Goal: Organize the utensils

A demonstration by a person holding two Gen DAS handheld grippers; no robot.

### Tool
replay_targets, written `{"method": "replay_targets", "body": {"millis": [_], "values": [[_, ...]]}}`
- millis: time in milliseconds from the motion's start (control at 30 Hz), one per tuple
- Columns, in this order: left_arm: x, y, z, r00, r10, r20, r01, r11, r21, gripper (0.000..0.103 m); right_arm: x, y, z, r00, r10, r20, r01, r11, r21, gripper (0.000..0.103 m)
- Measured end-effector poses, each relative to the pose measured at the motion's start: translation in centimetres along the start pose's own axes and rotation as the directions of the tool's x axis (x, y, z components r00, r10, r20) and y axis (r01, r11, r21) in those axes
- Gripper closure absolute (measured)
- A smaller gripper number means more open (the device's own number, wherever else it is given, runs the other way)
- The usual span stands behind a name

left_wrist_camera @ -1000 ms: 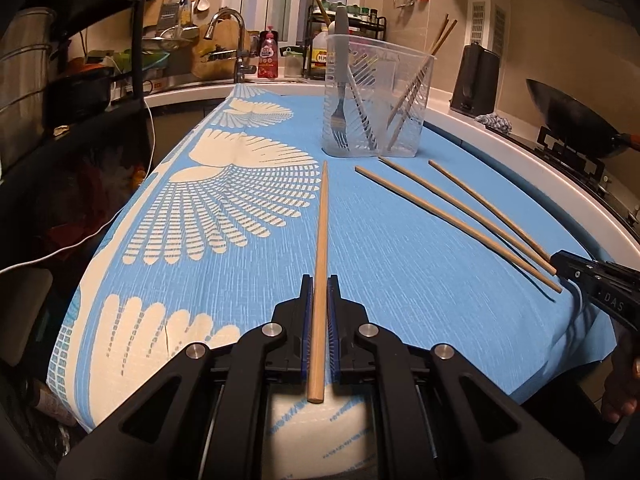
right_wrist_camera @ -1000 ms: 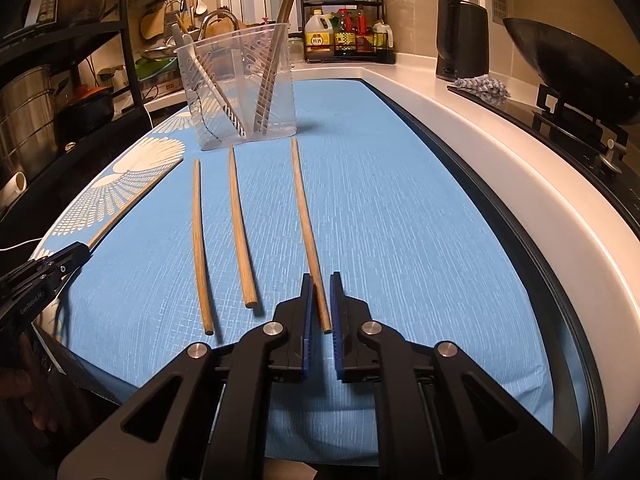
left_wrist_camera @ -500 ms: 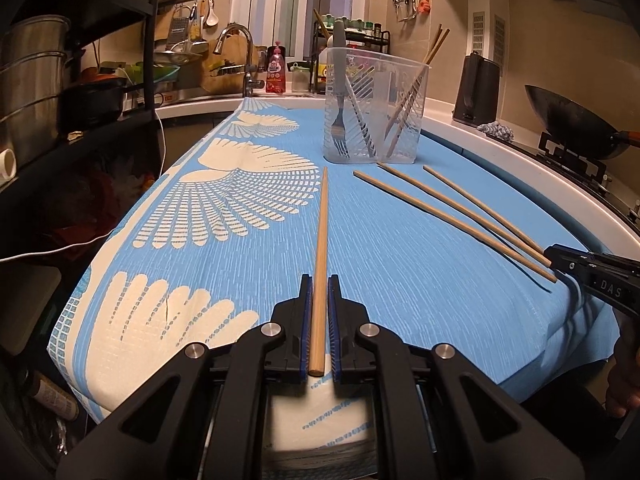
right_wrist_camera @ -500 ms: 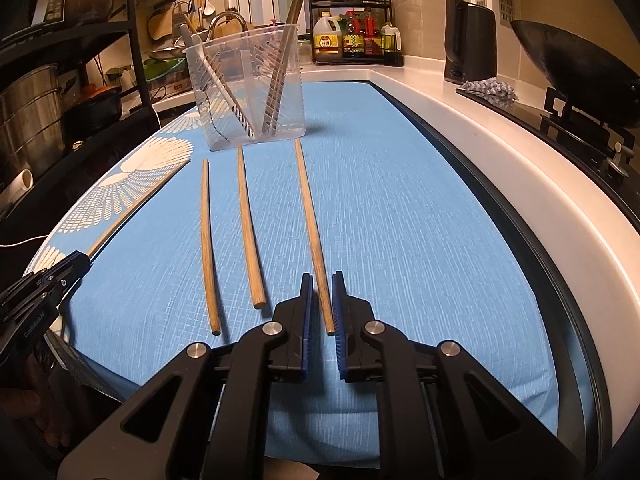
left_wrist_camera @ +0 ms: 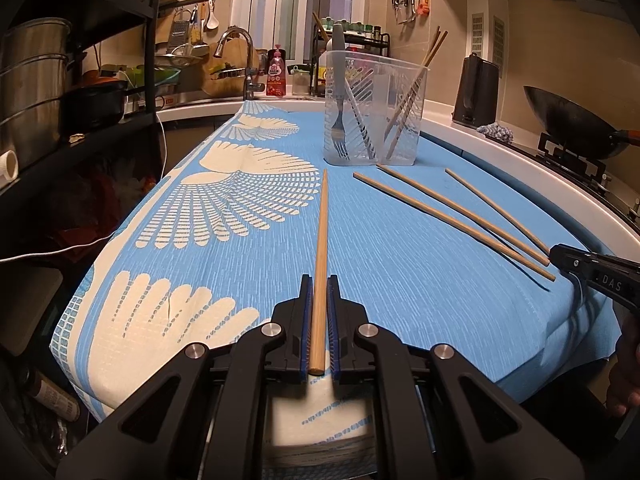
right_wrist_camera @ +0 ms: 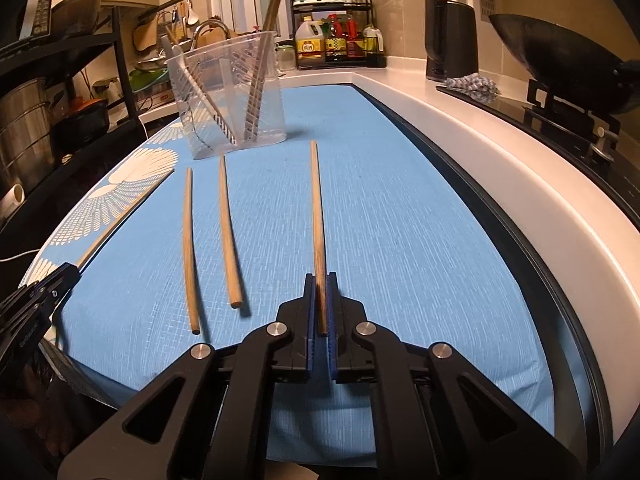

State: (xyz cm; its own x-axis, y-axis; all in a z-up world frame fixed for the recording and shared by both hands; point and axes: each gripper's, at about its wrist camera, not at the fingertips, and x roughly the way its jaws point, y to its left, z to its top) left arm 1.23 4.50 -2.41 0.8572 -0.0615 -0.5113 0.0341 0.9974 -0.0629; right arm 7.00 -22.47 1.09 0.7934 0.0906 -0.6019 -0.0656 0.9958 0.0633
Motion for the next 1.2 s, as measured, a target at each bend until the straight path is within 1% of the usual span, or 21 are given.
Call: {"method": "replay_targets", "body": {"millis": [300, 1067, 1200], "values": [[0.02, 0.04, -0.07, 1.0, 0.003, 0.004, -0.003, 1.0, 0.002, 0.095, 0.05, -0.2, 0.03, 1.0, 0.019, 0.0, -0.019, 1.0, 0.0, 0.096], [-0.07, 0.15, -0.07, 1.0, 0.001, 0.004, -0.001, 1.0, 0.0, 0.095, 0.11, -0.02, 0.04, 1.0, 0.016, 0.0, -0.016, 1.0, -0.01, 0.096], [-0.05, 0.18, -0.04, 1.0, 0.002, 0.001, -0.002, 1.0, 0.0, 0.095, 0.12, -0.09, 0.09, 1.0, 0.016, -0.005, -0.016, 1.0, -0.008, 0.098]]}}
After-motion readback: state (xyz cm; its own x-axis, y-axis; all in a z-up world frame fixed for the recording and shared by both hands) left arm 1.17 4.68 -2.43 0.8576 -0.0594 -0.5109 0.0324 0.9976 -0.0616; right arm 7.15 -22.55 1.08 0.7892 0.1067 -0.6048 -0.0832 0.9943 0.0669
